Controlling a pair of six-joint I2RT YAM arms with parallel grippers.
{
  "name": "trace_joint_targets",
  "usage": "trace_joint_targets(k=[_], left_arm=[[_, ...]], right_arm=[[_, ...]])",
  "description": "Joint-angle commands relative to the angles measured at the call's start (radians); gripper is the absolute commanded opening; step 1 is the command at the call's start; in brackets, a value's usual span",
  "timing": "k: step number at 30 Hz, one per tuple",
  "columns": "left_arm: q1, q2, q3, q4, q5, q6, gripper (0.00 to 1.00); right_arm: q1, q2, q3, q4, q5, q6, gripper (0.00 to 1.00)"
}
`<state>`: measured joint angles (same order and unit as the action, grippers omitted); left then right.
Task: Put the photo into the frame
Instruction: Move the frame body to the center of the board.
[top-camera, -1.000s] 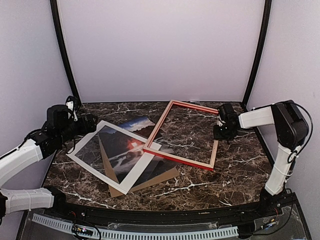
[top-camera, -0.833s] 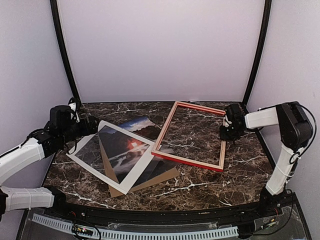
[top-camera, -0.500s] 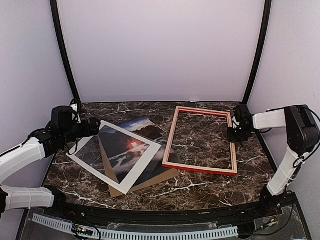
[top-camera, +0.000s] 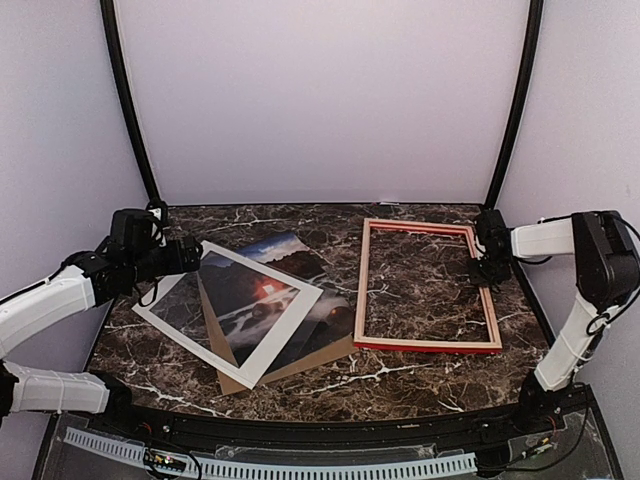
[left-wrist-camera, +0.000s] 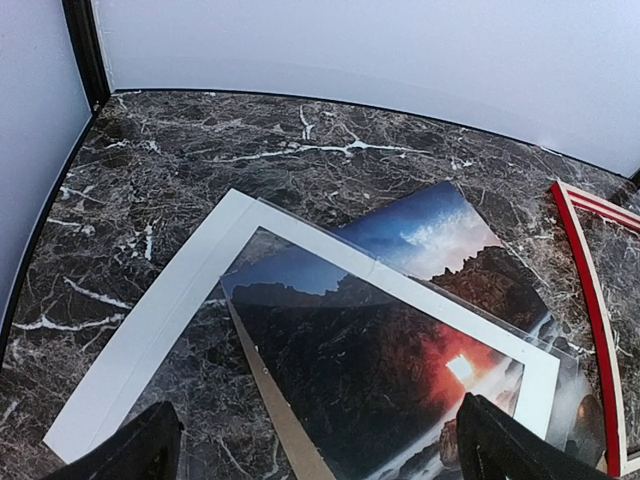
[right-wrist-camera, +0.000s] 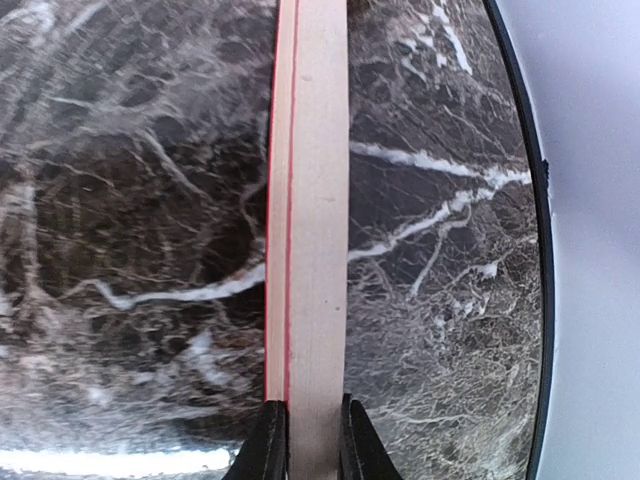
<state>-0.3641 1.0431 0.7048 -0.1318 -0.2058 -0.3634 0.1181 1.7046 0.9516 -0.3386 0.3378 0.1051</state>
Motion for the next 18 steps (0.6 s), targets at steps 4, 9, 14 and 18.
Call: trace_joint_targets(k=[4, 9, 14, 18], left_arm=[[-0.004, 0.010, 0.008, -0.046, -0.048, -0.016, 0.99], [-0.004, 0.042, 0.006, -0.124, -0.059, -0.072, 0.99], [-0.004, 0.066, 0.006, -0.224, -0.069, -0.126, 0.99], [-0.004, 0.070, -0.022, -0.262, -0.045, -0.195, 0.99]], right_arm=[[-0.013, 0.043, 0.025, -0.039, 0.118, -0.040, 0.16], [0.012, -0.073, 0.012, -0.017, 0.075, -0.013, 0.48], [0.157, -0.210, -0.011, 0.033, -0.037, 0.010, 0.78], [0.315, -0.223, 0.012, 0.083, -0.180, 0.041, 0.81]])
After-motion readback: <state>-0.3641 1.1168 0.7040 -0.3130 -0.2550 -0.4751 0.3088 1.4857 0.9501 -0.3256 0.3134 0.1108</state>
